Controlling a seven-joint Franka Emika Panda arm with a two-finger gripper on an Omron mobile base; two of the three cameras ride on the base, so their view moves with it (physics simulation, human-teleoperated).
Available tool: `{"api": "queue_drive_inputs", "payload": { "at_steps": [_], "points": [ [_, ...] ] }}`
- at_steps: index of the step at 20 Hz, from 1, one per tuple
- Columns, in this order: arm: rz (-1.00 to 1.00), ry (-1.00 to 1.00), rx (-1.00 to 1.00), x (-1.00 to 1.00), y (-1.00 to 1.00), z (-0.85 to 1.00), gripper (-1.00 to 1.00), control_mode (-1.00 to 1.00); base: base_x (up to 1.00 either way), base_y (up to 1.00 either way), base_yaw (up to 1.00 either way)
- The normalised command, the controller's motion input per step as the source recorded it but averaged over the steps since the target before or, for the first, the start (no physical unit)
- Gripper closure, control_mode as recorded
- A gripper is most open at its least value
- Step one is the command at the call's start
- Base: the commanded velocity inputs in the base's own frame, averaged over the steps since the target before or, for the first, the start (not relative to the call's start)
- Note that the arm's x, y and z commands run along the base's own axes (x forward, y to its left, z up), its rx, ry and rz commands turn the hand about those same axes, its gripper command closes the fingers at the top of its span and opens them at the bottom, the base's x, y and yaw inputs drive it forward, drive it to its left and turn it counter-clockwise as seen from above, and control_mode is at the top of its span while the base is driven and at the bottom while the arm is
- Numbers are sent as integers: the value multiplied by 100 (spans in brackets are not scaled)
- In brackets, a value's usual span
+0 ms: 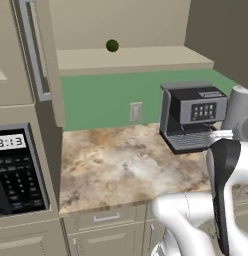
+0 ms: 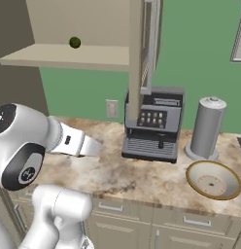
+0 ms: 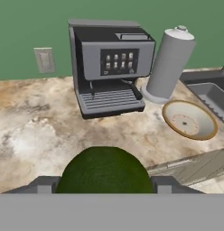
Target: Pick the limes from the cabinet and place them in one bowl. Pick the peach from the sink and place it in the other bowl.
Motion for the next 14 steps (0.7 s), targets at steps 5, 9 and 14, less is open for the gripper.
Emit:
{"api": "queue_drive_inputs", "payload": {
  "at_steps": [5,9,14],
  "points": [
    [0,0,0,0,0,0,100,100,-47,-42,0],
    [0,0,0,0,0,0,100,100,-12,-52,0],
    [0,0,0,0,0,0,100,100,-15,-58,0]
  ]
}}
